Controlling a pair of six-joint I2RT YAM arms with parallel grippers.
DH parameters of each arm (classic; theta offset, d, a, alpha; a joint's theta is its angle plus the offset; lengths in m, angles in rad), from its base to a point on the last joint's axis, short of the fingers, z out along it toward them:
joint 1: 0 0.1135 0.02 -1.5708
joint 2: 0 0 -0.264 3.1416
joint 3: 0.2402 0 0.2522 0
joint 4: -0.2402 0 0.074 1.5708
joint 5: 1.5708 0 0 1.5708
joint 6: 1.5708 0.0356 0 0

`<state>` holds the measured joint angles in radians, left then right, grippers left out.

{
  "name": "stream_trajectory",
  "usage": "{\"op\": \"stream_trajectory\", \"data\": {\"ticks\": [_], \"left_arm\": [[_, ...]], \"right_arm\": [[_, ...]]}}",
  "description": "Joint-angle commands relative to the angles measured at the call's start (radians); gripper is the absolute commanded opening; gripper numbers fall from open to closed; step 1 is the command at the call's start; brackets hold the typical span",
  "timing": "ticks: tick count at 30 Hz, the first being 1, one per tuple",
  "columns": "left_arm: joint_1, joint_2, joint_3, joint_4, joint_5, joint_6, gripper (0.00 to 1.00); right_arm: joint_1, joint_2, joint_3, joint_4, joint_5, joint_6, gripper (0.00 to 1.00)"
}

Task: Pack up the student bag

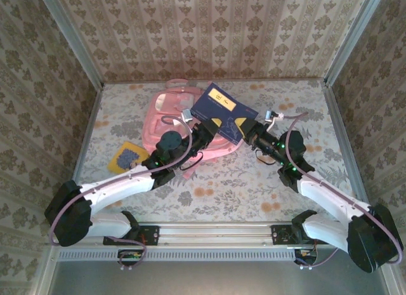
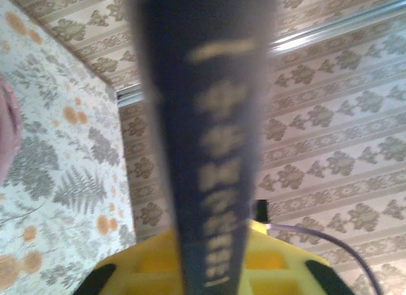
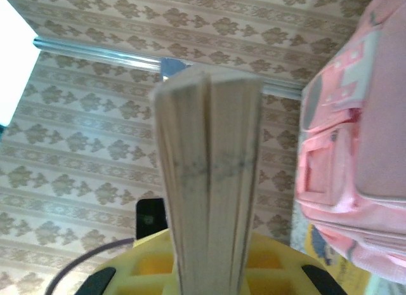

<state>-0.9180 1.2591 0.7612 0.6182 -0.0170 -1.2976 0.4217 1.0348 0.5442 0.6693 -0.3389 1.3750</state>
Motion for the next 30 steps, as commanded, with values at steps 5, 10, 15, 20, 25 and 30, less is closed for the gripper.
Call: {"op": "stream_trajectory", "data": {"ticks": [5,10,15,20,25,30], "left_arm": [[0.116,-0.034,0.195,-0.525,0.091,0.32,0.52],[0.177,0.093,0.39,-0.8,0.111,0.524,0.57],[0.197,0.273,0.592,-0.945,0.113,0.704,0.57],[0.223,0.469,0.761,-1.003,0.182,0.769,0.54],[0.239,0.632,0.882,-1.033,0.255,0.772,0.51],[0.24,0.703,0.923,-1.037,0.295,0.741,0.46]], "right_arm": [[-0.062,-0.187,0.131,-0.594,0.17,-0.322,0.0],[-0.206,-0.242,0.082,-0.693,0.132,-0.335,0.0],[-0.273,-0.327,0.054,-0.83,0.172,-0.413,0.0],[-0.289,-0.4,0.04,-0.943,0.233,-0.48,0.0],[-0.308,-0.419,0.019,-0.968,0.217,-0.499,0.0],[-0.317,-0.415,0.003,-0.966,0.205,-0.512,0.0]]}}
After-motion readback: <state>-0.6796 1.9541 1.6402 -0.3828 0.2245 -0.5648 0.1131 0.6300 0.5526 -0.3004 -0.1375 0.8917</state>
